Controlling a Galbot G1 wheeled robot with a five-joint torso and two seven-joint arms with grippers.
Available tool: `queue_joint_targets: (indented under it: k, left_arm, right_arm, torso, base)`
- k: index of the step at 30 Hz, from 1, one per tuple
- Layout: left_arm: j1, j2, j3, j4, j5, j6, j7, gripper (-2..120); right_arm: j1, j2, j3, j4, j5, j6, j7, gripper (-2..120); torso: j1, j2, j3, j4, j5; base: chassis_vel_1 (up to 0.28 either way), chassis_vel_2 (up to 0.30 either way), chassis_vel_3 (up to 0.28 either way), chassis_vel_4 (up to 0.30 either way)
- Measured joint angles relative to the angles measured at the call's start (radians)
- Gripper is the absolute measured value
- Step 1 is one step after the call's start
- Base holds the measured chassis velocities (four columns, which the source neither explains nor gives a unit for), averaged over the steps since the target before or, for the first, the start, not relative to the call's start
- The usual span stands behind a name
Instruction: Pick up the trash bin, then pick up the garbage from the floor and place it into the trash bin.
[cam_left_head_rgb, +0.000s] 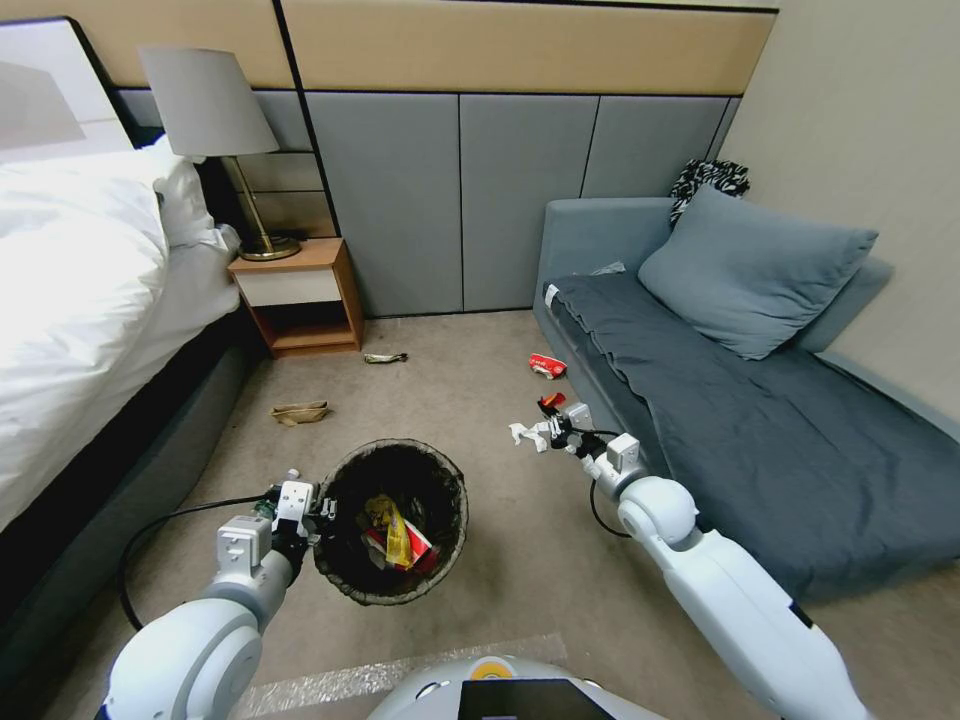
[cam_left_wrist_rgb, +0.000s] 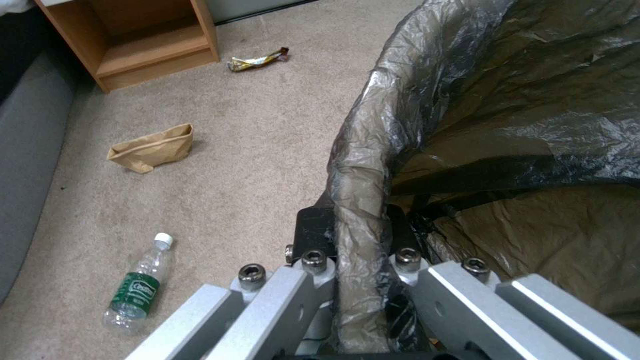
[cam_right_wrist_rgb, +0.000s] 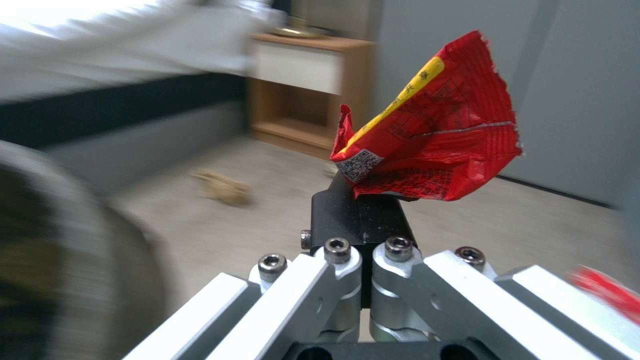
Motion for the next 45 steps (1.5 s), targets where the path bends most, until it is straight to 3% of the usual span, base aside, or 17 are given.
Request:
queue_joint_targets:
  k: [8, 17, 33, 37, 39, 41, 43, 45]
  left_arm:
    - [-0.015, 0.010, 0.000, 0.000, -0.011, 0.000, -0.001, 1]
    - [-0.031, 0.013, 0.002, 0.000, -0.023, 0.000, -0.005, 1]
    - [-0.043, 0.013, 0.002, 0.000, -0.030, 0.000, -0.005, 1]
    - [-0.053, 0.017, 0.004, 0.000, -0.036, 0.000, -0.004, 1]
    - [-0.060, 0.020, 0.004, 0.000, -0.040, 0.000, -0.004, 1]
    - [-0.061, 0.021, 0.004, 0.000, -0.041, 0.000, -0.004, 1]
    - [-0.065, 0.022, 0.004, 0.000, -0.044, 0.000, -0.004, 1]
    - [-0.065, 0.022, 0.004, 0.000, -0.044, 0.000, -0.004, 1]
  right_arm:
    - [0.138, -0.003, -0.192, 0.088, 0.137, -0.071, 0.050, 0]
    - [0.226, 0.014, -0.351, 0.103, 0.198, -0.111, 0.085, 0]
    - [0.228, 0.026, -0.475, 0.072, 0.170, -0.140, 0.128, 0]
    - [0.231, 0.041, -0.504, 0.065, 0.162, -0.165, 0.153, 14]
    - [0.235, 0.046, -0.517, 0.062, 0.162, -0.180, 0.170, 27]
    - [0.235, 0.047, -0.520, 0.061, 0.162, -0.184, 0.173, 28]
    - [0.238, 0.050, -0.527, 0.058, 0.162, -0.194, 0.184, 40]
    - [0.239, 0.052, -0.527, 0.056, 0.161, -0.198, 0.187, 43]
  torso:
    - [0.000, 0.000, 0.000, -0.0001, -0.0001]
    - [0.000, 0.000, 0.000, -0.0001, 0.0000]
    - [0.000, 0.000, 0.000, -0.0002, 0.0001]
    - [0.000, 0.000, 0.000, -0.0002, 0.0001]
    - [0.000, 0.000, 0.000, -0.0001, 0.0000]
    - [0.000, 0.000, 0.000, -0.0001, 0.0000]
    - [0.000, 0.000, 0.000, -0.0002, 0.0000]
    - [0.000, 0.000, 0.000, -0.0002, 0.0001]
  base:
    - [0.000, 0.000, 0.000, 0.000]
    - [0.000, 0.000, 0.000, 0.000]
    - [0.000, 0.000, 0.000, 0.000]
    - [0.000, 0.000, 0.000, 0.000]
    - [0.000, 0.000, 0.000, 0.000]
    - [0.000, 0.000, 0.000, 0.000]
    - [0.000, 0.000, 0.000, 0.000]
    - [0.000, 0.000, 0.000, 0.000]
